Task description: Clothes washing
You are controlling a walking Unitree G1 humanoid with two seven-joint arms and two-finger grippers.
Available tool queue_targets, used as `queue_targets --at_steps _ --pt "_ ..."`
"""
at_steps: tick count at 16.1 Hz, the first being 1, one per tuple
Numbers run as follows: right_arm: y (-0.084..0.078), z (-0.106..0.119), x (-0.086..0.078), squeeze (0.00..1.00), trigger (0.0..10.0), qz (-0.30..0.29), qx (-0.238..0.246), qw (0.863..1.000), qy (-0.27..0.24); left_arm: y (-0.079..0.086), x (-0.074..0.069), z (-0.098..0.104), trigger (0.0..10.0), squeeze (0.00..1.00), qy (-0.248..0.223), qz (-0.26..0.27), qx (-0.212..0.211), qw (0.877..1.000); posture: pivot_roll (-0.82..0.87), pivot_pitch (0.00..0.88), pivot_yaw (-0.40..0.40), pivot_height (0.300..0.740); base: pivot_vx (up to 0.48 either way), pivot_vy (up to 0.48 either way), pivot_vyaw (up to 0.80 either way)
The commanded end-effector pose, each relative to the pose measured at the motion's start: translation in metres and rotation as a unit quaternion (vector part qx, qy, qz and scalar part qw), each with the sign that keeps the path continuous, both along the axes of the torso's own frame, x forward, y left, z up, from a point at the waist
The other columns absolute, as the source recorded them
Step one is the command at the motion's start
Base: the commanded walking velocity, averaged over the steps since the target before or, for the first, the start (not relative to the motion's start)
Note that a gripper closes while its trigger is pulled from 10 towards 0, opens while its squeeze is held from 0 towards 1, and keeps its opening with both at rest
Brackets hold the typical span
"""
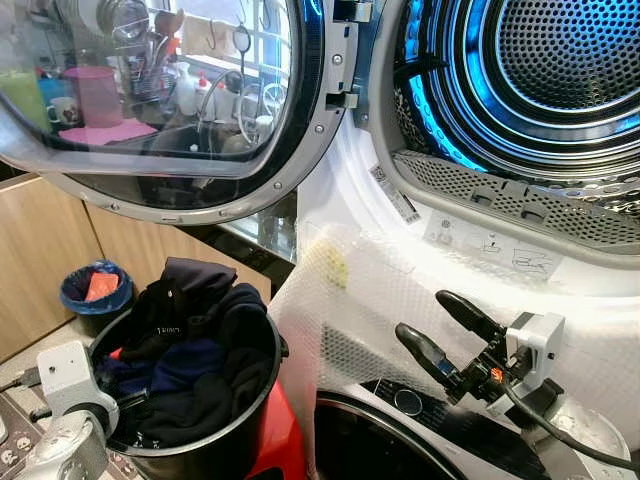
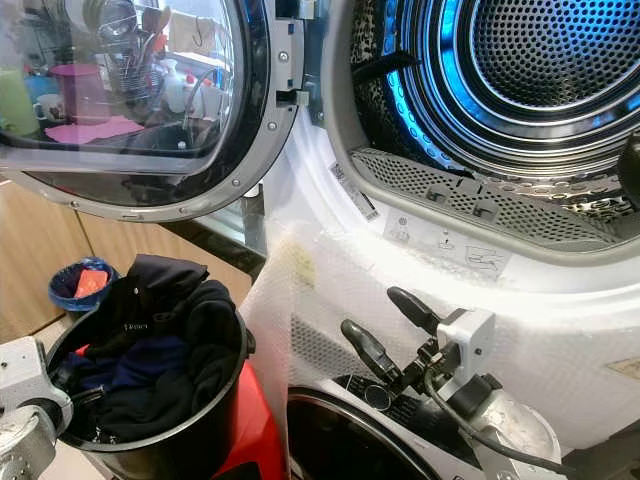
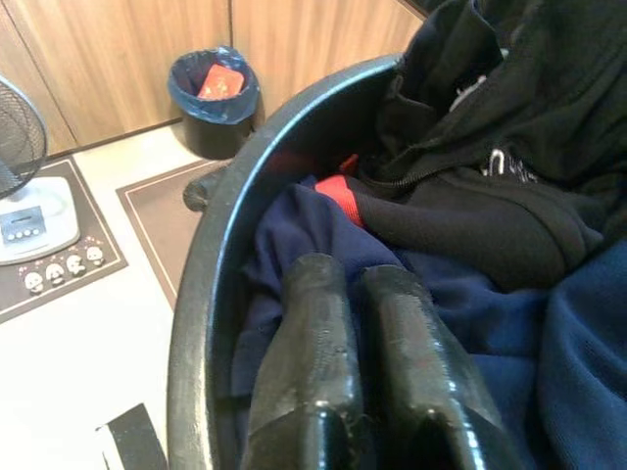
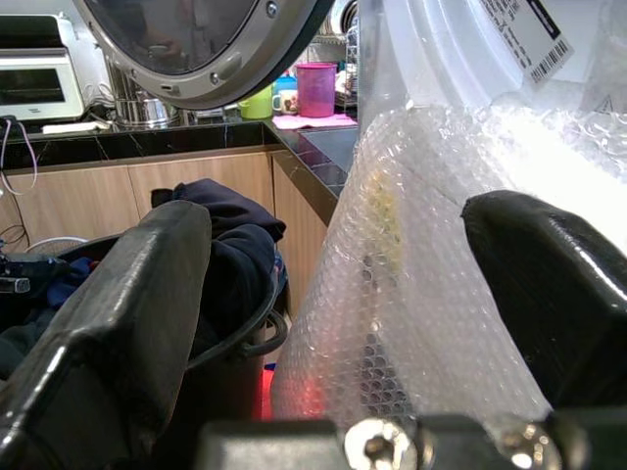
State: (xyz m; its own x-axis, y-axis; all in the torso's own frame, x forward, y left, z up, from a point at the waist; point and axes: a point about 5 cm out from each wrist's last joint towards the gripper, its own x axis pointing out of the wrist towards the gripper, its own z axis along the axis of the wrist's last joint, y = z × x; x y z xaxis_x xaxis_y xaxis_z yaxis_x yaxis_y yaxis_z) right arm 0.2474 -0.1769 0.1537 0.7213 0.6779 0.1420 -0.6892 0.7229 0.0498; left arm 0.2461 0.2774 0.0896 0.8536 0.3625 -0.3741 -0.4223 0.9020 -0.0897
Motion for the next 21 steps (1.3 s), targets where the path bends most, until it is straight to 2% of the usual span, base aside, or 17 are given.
queue_targets --at_steps 1,11,15,21 --pt "-0.001 0.003 0.004 0.00 10.0 0.000 -0.005 1.000 -0.005 0.001 0.000 0.003 10.0 1.00 -0.005 -0.006 0.009 1.000 0.11 0.000 -0.100 0.740 0.000 0.000 0.00" --pt "-0.001 0.004 0.003 0.00 10.0 -0.001 -0.004 1.000 -0.007 -0.001 -0.001 0.004 10.0 1.00 -0.018 -0.023 -0.004 1.000 0.10 0.000 -0.098 0.740 0.000 0.000 0.00" --pt "-0.001 0.004 0.004 0.00 10.0 -0.001 -0.004 1.000 -0.007 -0.003 0.000 -0.002 10.0 1.00 -0.013 -0.031 -0.041 0.999 0.11 0.000 -0.099 0.740 0.000 0.000 0.00" --pt "-0.002 0.006 0.004 0.00 10.0 0.000 -0.006 1.000 -0.008 0.004 0.002 -0.007 10.0 1.00 -0.009 -0.024 -0.054 0.998 0.10 0.000 -0.103 0.740 0.000 0.000 0.00"
